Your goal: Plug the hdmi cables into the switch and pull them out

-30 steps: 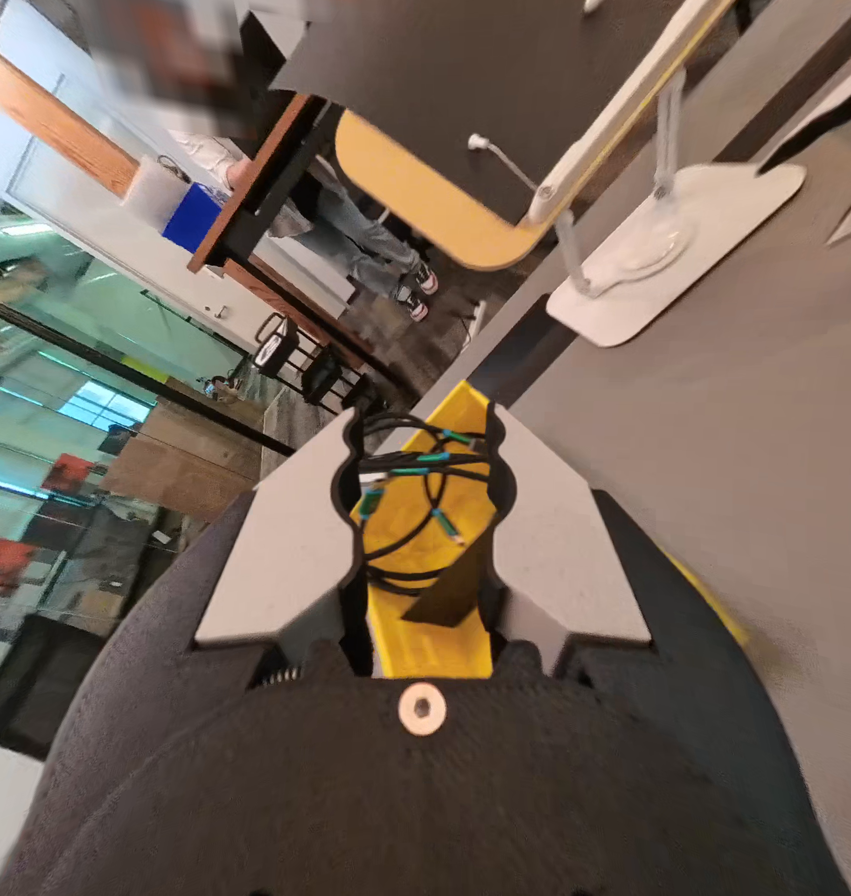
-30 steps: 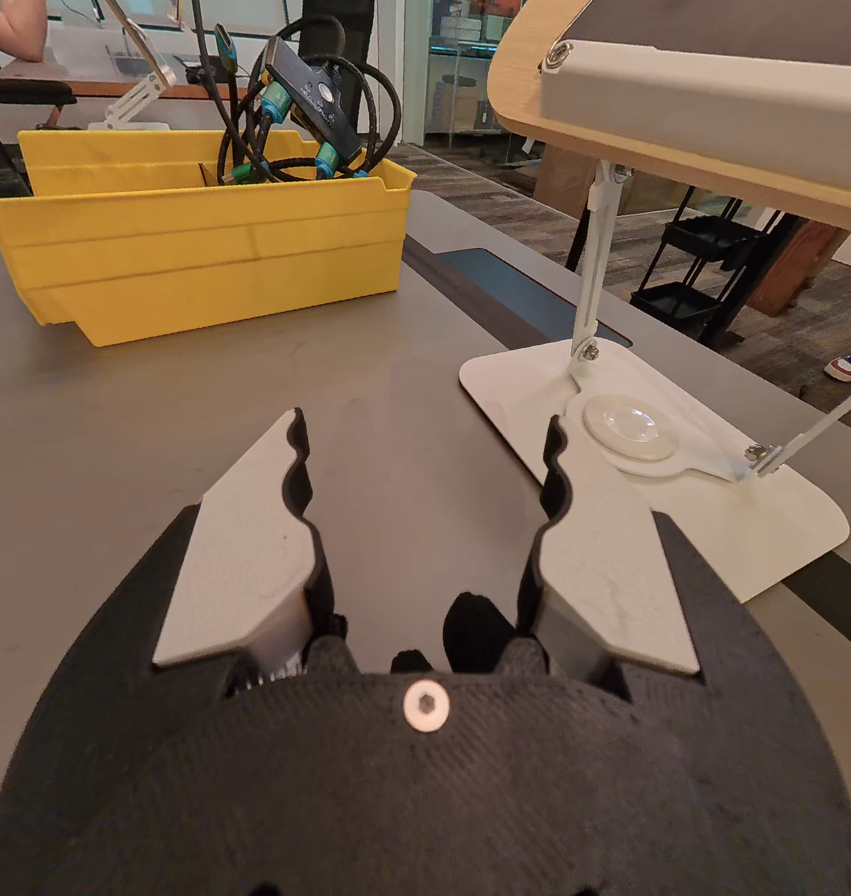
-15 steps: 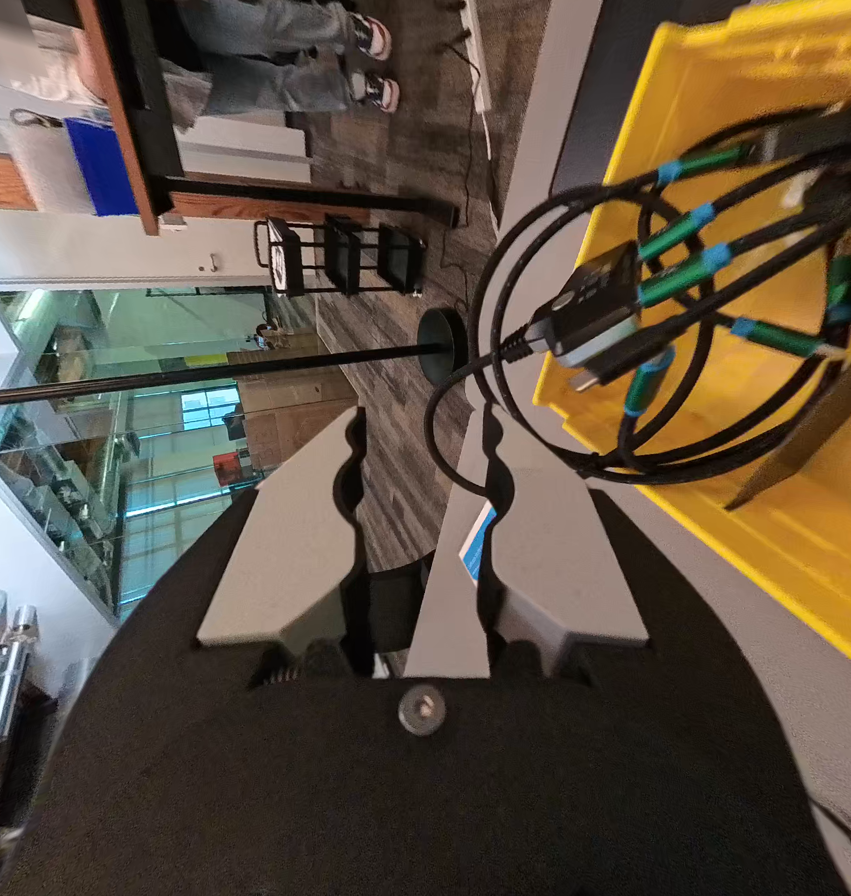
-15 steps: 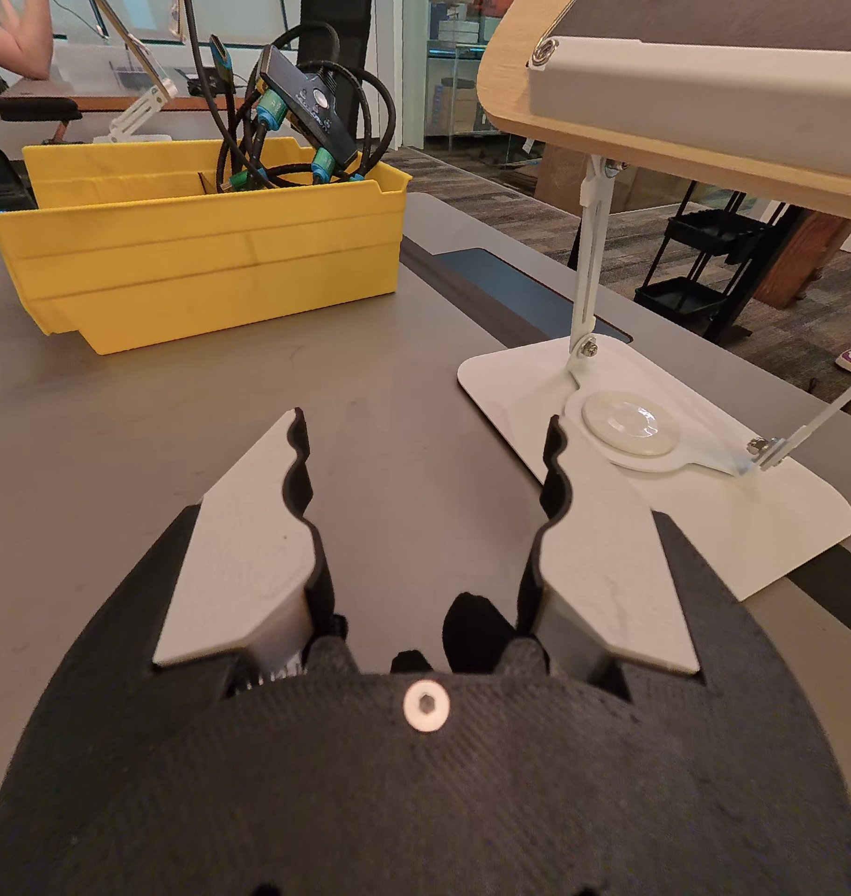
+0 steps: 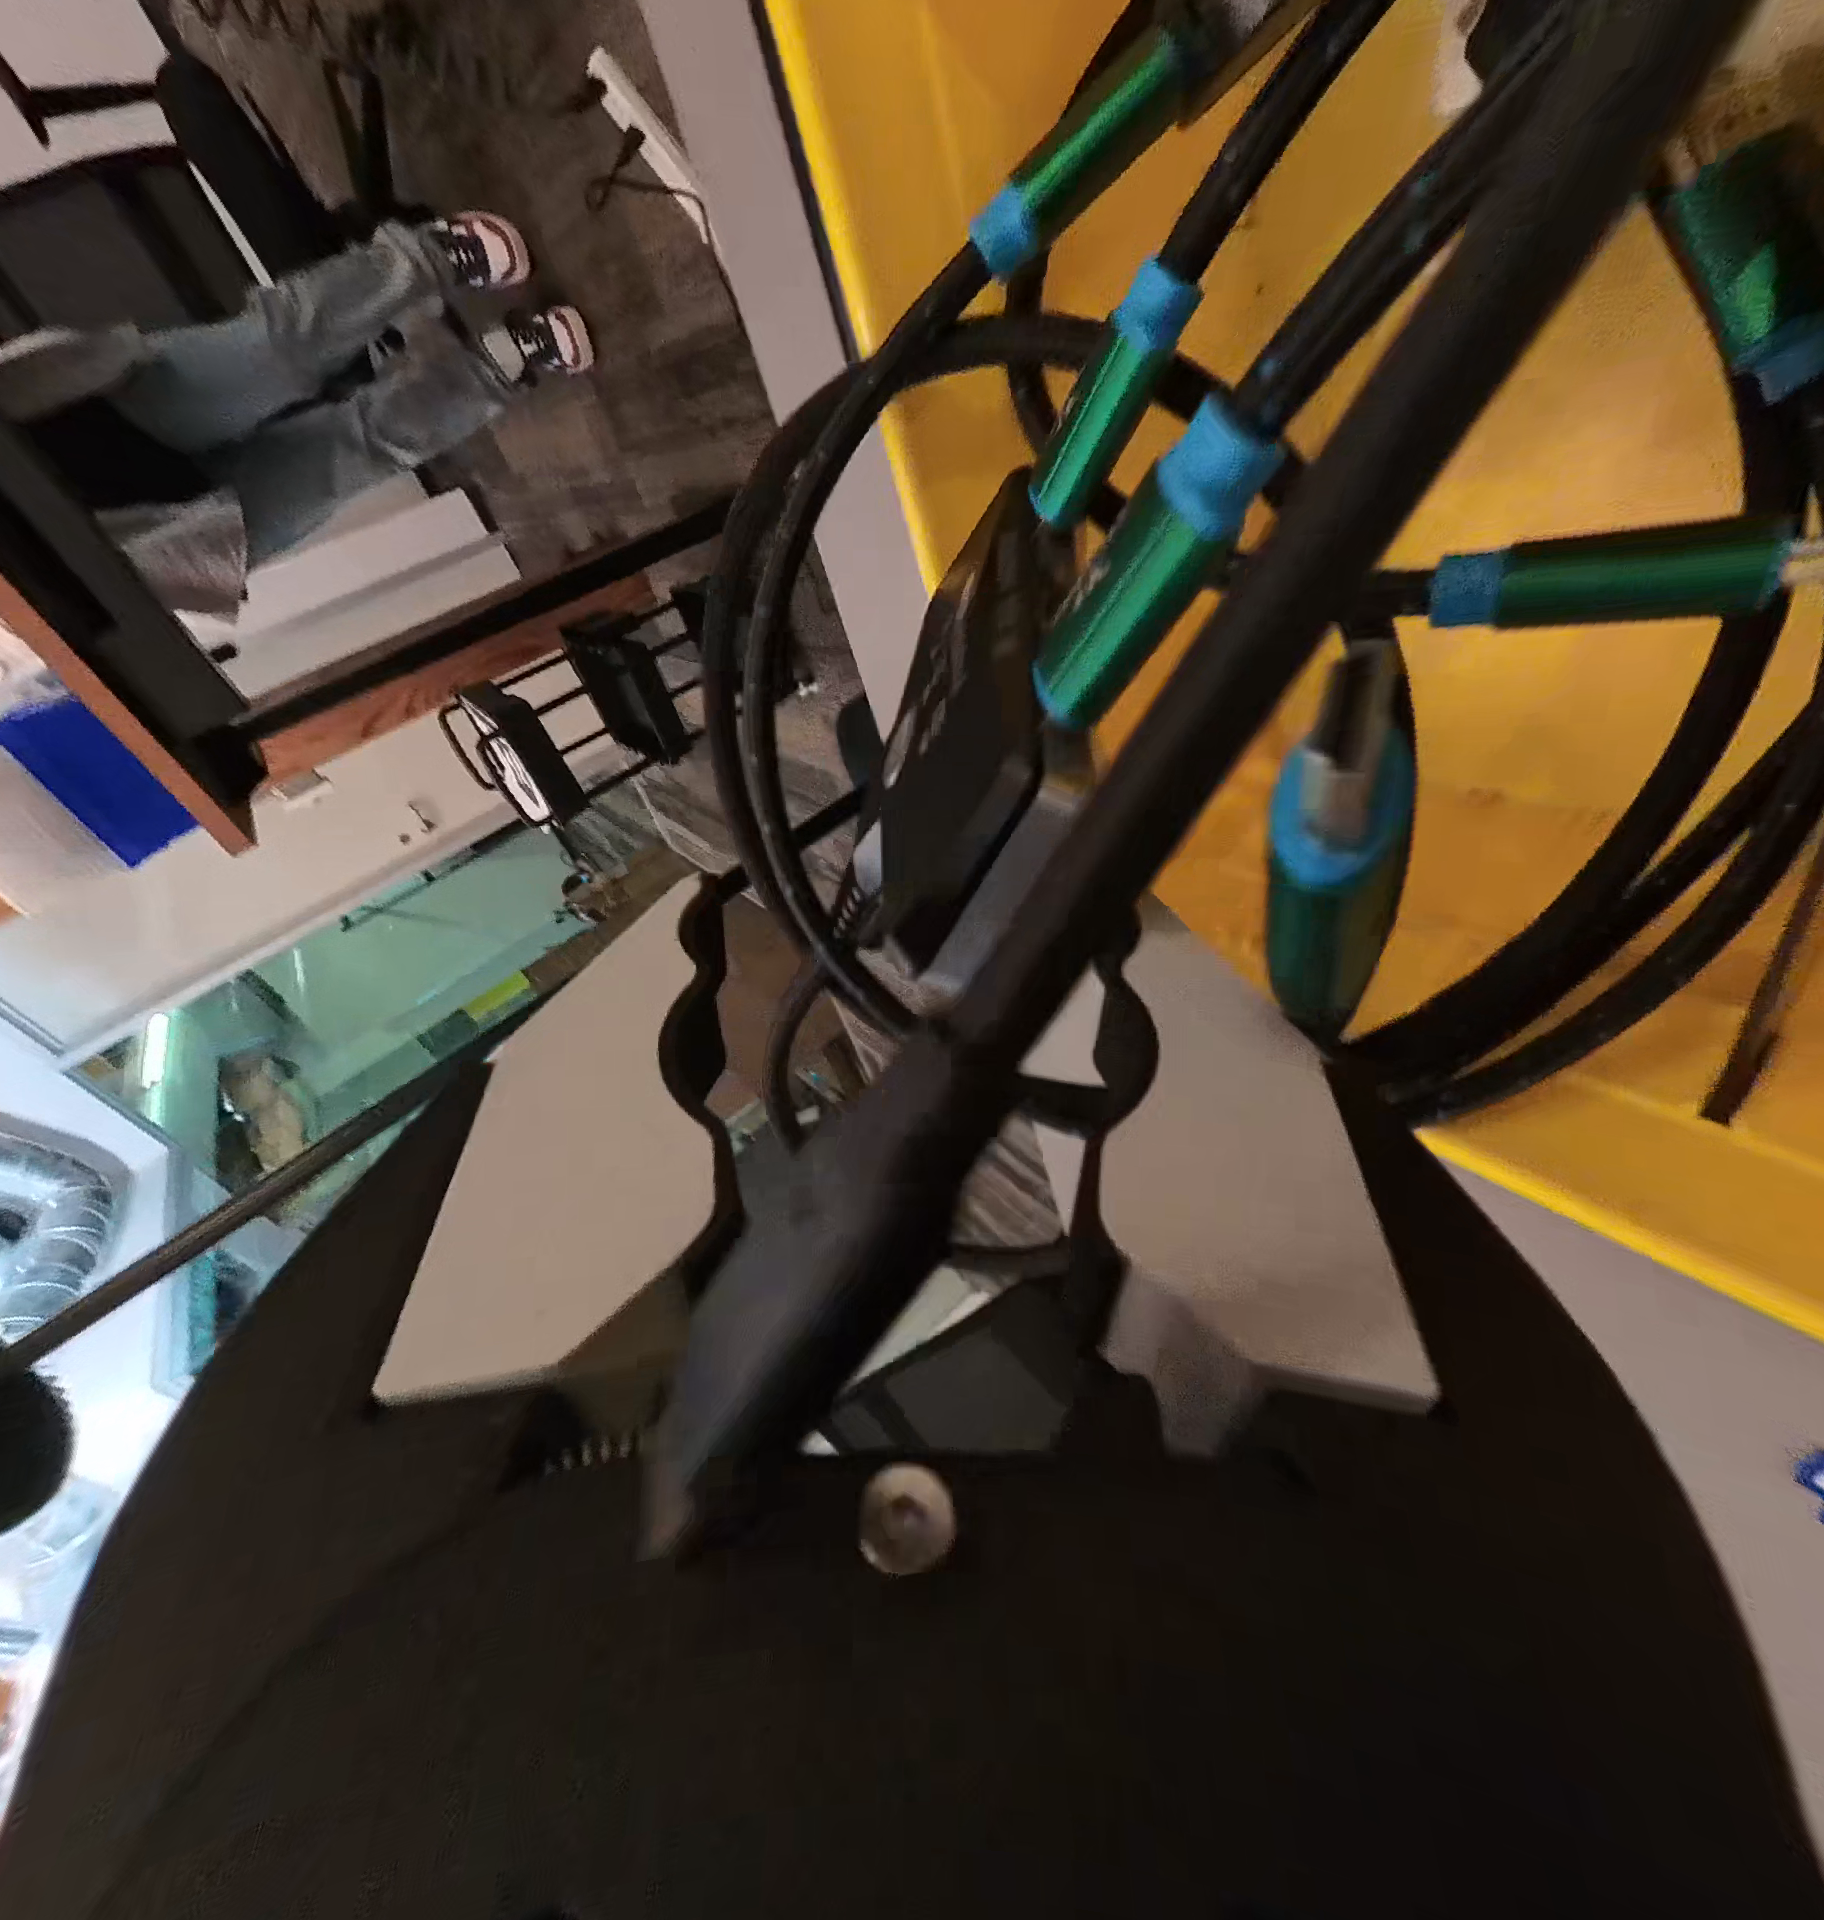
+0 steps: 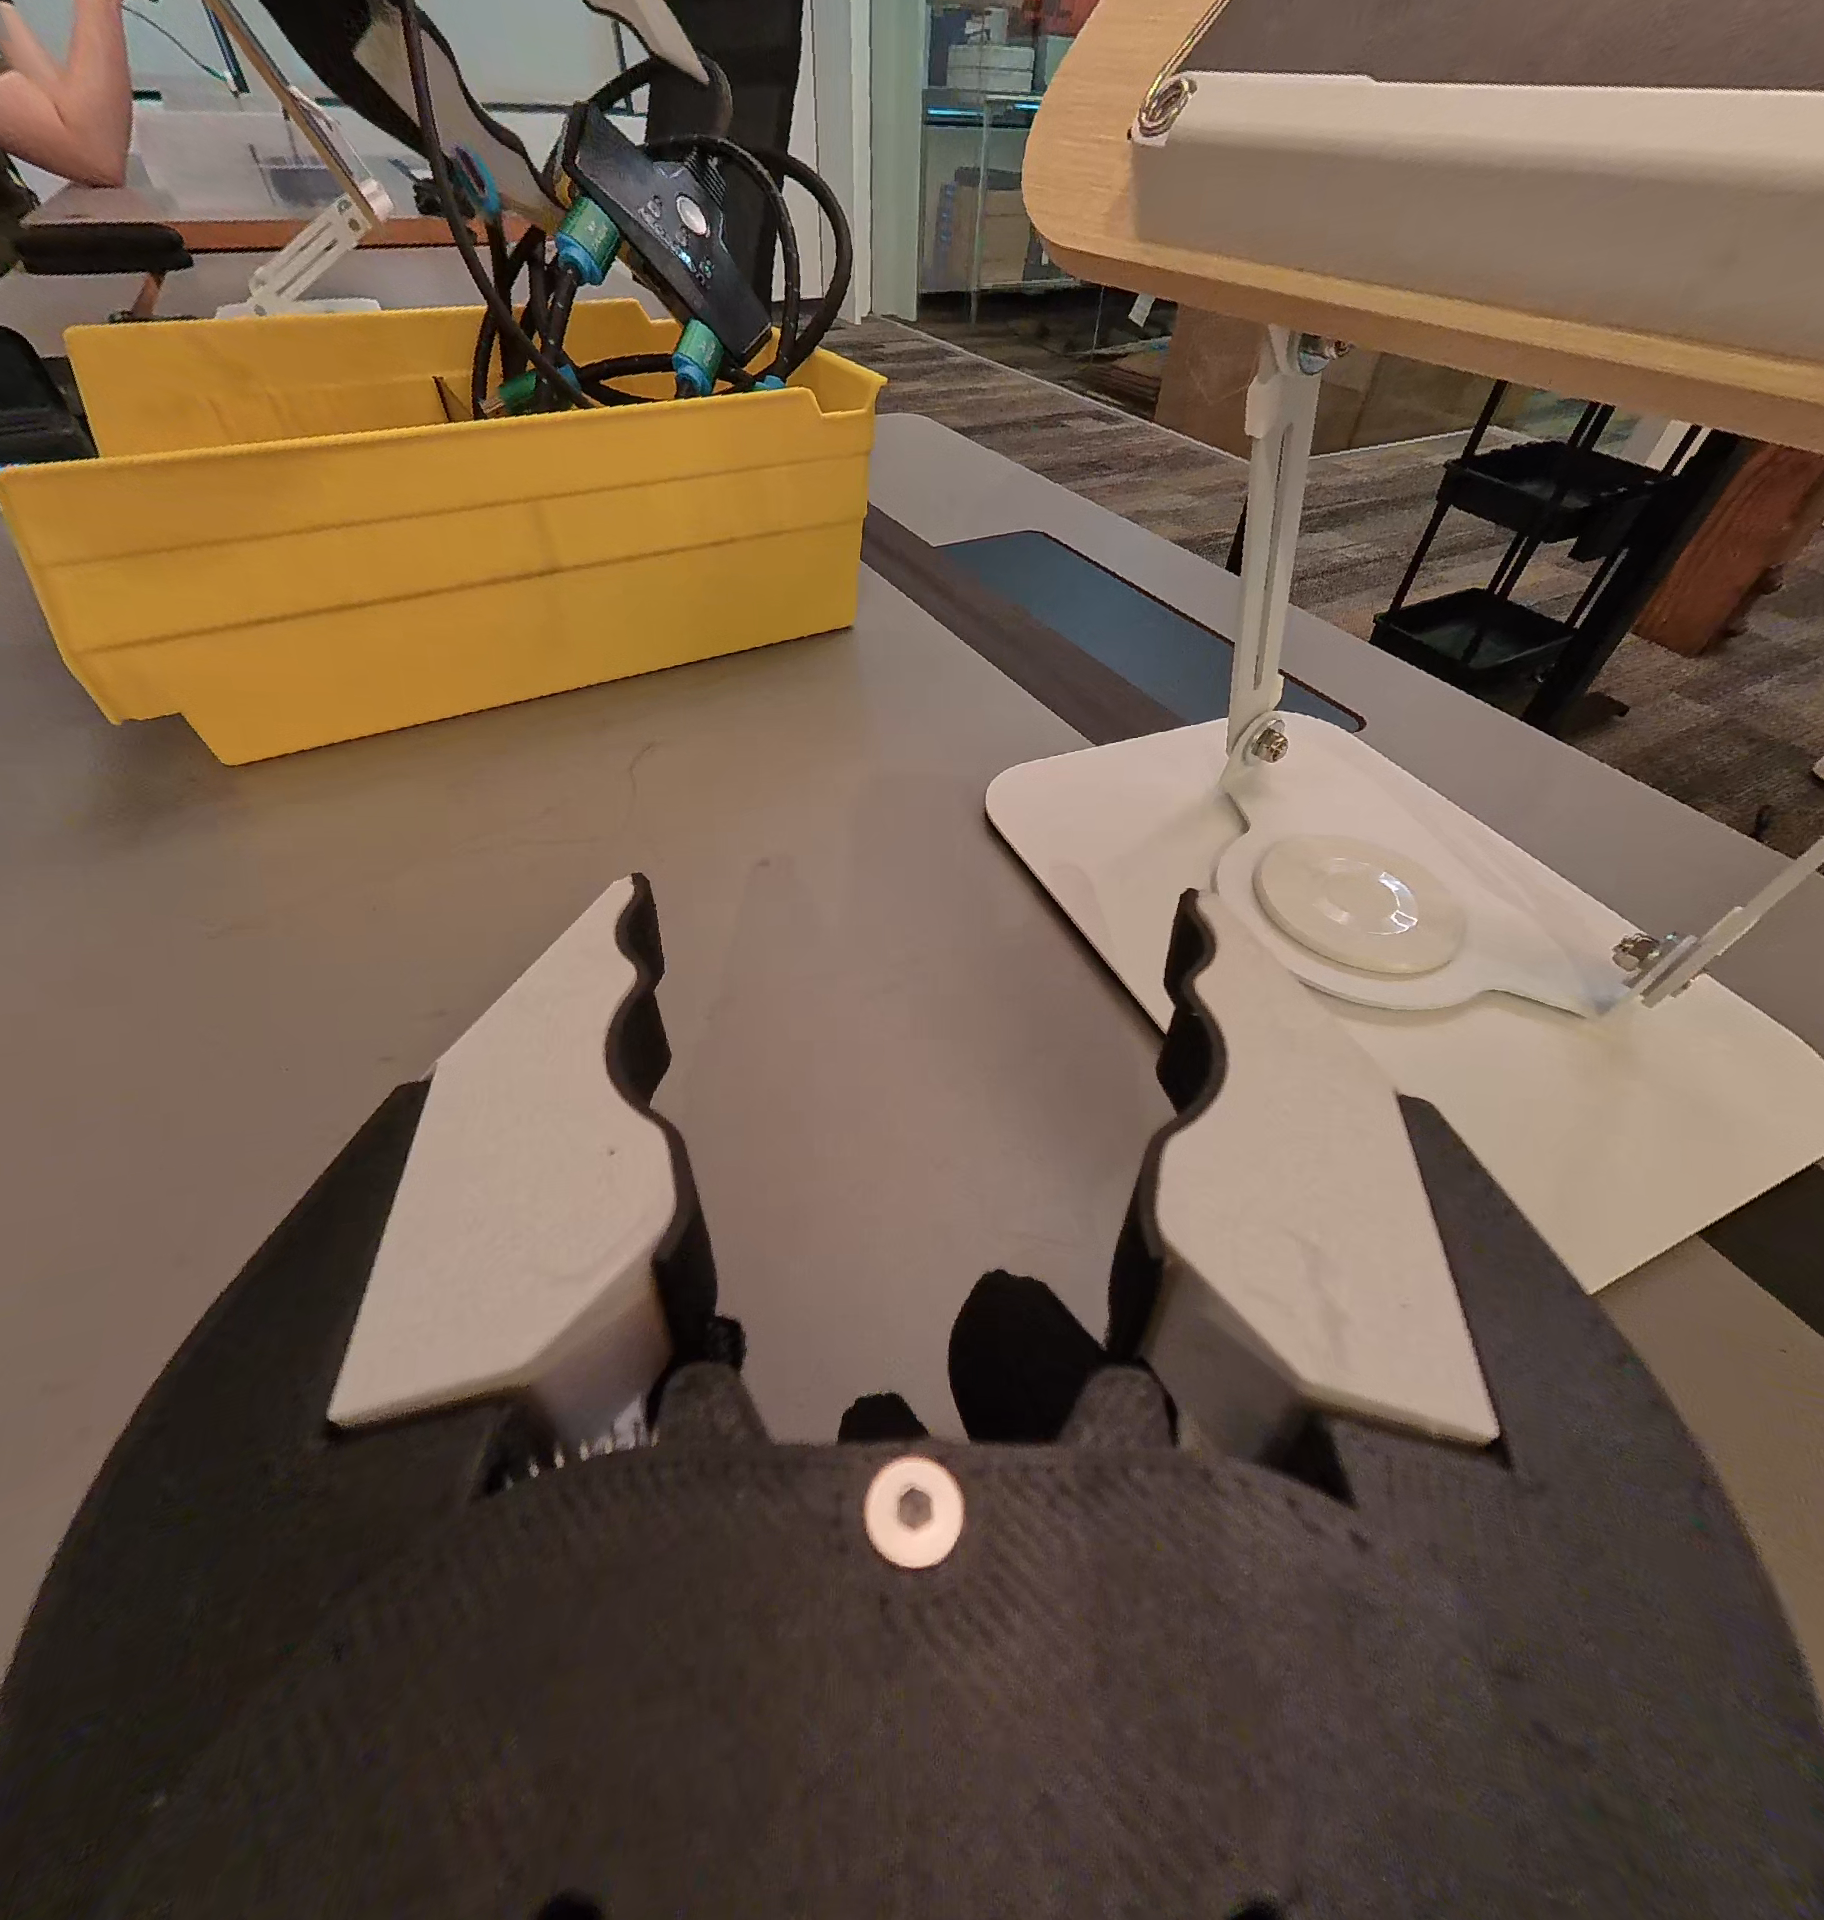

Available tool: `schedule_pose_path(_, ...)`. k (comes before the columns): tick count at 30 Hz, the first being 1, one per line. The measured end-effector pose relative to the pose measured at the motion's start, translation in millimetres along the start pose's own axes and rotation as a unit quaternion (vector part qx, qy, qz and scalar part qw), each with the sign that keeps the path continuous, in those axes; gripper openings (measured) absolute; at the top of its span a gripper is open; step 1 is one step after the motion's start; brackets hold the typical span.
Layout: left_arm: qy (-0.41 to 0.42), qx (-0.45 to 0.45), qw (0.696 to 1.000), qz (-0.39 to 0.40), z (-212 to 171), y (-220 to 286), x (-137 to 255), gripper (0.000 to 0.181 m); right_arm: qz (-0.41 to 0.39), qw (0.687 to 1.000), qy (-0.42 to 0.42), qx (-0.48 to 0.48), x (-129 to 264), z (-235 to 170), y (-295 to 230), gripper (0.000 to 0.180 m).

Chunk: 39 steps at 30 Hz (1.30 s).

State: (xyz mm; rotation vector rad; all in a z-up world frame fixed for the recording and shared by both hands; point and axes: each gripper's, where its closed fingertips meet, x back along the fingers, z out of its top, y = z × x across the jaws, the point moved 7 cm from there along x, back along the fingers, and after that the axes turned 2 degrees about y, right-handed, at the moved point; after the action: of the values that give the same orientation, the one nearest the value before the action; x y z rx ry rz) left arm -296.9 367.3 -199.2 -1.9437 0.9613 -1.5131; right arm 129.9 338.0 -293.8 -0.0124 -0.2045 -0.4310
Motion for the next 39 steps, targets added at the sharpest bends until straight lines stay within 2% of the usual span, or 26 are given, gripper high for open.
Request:
schedule_pose_path(3, 0.01, -0.015, 1.0, -0.004, 8.9, 2.6, -9.5, 0.067, 0.0, 1.0, -0.001, 0.001, -0.1, -0.1, -0.3, 0.096)
schedule_pose_path(8, 0.02, -0.04, 0.999, -0.002, 20.3, 10.1, -19.8, 0.029, 0.002, 1.0, -0.001, 0.002, -0.1, -0.2, -0.6, 0.096)
schedule_pose_path(29, -0.052, -0.053, 0.997, 0.034, -5.1, -2.6, 17.5, 0.022, 0.005, 1.0, -0.002, 0.004, -0.4, -0.4, -1.5, 0.096)
schedule_pose_path(32, -0.052, -0.046, 0.997, 0.045, -8.1, -7.3, 21.5, 0.026, 0.006, 1.0, -0.002, 0.004, -0.5, -0.5, -1.7, 0.096)
schedule_pose_path(39, -0.048, -0.018, 0.999, 0.013, -8.5, -1.8, 23.5, 0.023, 0.006, 1.0, -0.004, 0.005, -1.0, -0.6, -1.9, 0.095)
